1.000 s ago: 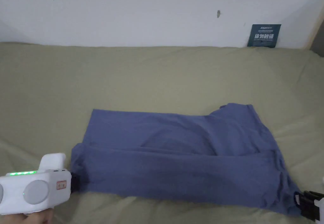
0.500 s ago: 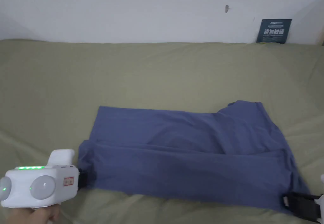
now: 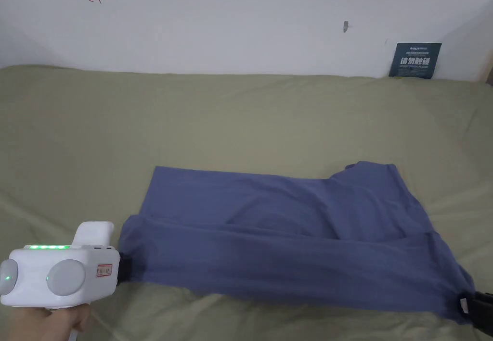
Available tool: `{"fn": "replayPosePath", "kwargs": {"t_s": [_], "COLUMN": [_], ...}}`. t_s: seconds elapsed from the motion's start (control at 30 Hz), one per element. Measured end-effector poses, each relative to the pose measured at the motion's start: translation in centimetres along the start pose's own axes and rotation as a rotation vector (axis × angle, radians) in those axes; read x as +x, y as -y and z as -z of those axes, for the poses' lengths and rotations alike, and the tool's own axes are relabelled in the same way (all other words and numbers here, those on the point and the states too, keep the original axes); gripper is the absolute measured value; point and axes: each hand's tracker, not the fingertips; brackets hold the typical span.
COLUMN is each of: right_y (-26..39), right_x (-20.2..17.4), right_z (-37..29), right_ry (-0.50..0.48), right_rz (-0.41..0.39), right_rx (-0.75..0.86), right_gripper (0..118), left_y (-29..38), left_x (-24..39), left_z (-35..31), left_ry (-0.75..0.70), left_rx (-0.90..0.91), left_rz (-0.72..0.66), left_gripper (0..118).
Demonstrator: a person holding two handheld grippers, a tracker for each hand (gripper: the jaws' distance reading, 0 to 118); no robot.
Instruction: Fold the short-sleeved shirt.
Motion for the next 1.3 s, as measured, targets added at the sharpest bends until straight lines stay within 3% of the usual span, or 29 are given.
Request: {"fn": "replayPosePath", "kwargs": {"t_s": [0.4, 0.7, 0.97, 1.0, 1.03, 1.1, 1.13, 1.3], "right_y": [2.6, 8.5, 10.4, 10.4, 10.3, 10.1, 9.9, 7.3], "right_x": [-0.4, 0.0, 0.7, 0.7, 0.8, 0.9, 0.9, -0.6], "right_z": [-5.0, -9.9, -8.7, -8.4, -8.0, -7.9, -8.0, -7.6], "right_ry": [-0.030, -0.056, -0.050, -0.051, -0.044, -0.022, -0.021, -0.049], "right_rz": [0.009, 0.027, 0.035, 0.040, 0.052, 0.054, 0.064, 0.047], "right_rx": [0.021, 0.004, -0.040, -0.053, -0.065, -0.057, -0.047, -0.010], "right_gripper": [6, 6, 9, 19, 48, 89, 96, 95], "left_y": [2.6, 9.1, 11.1, 11.1, 11.0, 11.1, 10.9, 8.0], "left_x": [-1.0, -1.9, -2.5, -2.6, -2.8, -3.1, -3.3, -1.9], "left_z": [-4.5, -10.2, -9.7, -9.4, -9.1, -9.0, -8.8, -10.5], "left_ry": [-0.004, 0.006, 0.011, 0.011, 0.018, 0.017, 0.028, 0.058], "left_rx": [0.013, 0.005, -0.021, -0.024, -0.035, -0.026, -0.023, 0.027], "left_rz": [-0.008, -0.004, -0.021, -0.027, -0.047, -0.068, -0.075, -0.083], "left_gripper": [2, 2, 2, 6, 30, 111, 117, 116]}}
